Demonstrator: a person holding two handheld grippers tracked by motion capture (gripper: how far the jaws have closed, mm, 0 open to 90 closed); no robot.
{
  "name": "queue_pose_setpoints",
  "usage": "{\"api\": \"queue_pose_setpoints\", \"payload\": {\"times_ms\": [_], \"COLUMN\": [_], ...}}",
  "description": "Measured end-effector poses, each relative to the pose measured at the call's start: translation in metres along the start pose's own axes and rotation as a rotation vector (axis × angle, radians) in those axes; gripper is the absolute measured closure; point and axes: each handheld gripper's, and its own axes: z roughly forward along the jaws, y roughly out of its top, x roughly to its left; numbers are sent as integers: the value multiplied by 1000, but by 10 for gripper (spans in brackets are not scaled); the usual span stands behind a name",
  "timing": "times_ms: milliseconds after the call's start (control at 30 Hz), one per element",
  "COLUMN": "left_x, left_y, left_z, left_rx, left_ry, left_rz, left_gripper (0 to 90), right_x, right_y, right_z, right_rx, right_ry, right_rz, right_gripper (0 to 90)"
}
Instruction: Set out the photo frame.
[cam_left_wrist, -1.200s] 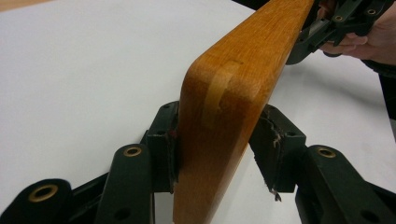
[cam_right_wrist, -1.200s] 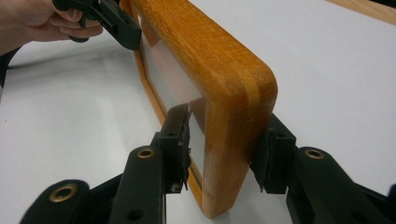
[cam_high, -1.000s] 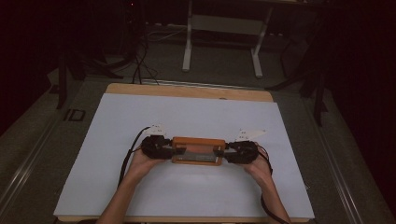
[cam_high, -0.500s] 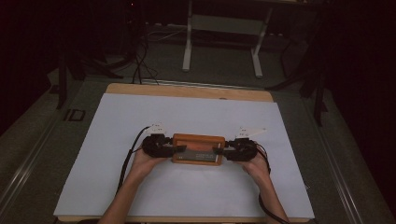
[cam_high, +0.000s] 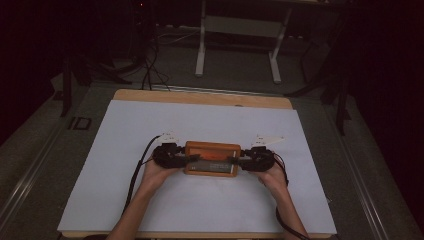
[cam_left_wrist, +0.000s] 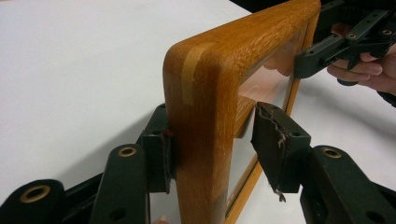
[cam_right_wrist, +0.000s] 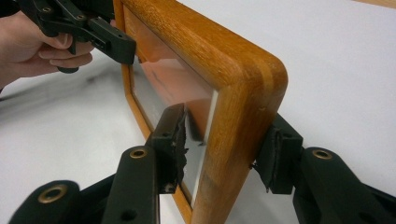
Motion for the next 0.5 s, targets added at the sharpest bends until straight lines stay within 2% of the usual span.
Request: {"api": "queue_pose_setpoints", "payload": {"times_ms": [233,267,500], "left_x": [3,5,7], "left_y": [-2,-2,-3], "left_z": [-1,-1,-5], "left_rx": [2,4,4], "left_ry": [7,8,9], "left_rz": [-22,-28,-36], "left_gripper": [489,481,466], "right_x": [0,-1,-4], "right_y": [-1,-2,-2], "right_z": [0,0,-5], "right_rx": [-5,-11,-34], "right_ry": [-12,-13,-33], "right_rz": [1,4,17], "right_gripper": [538,497,430]}}
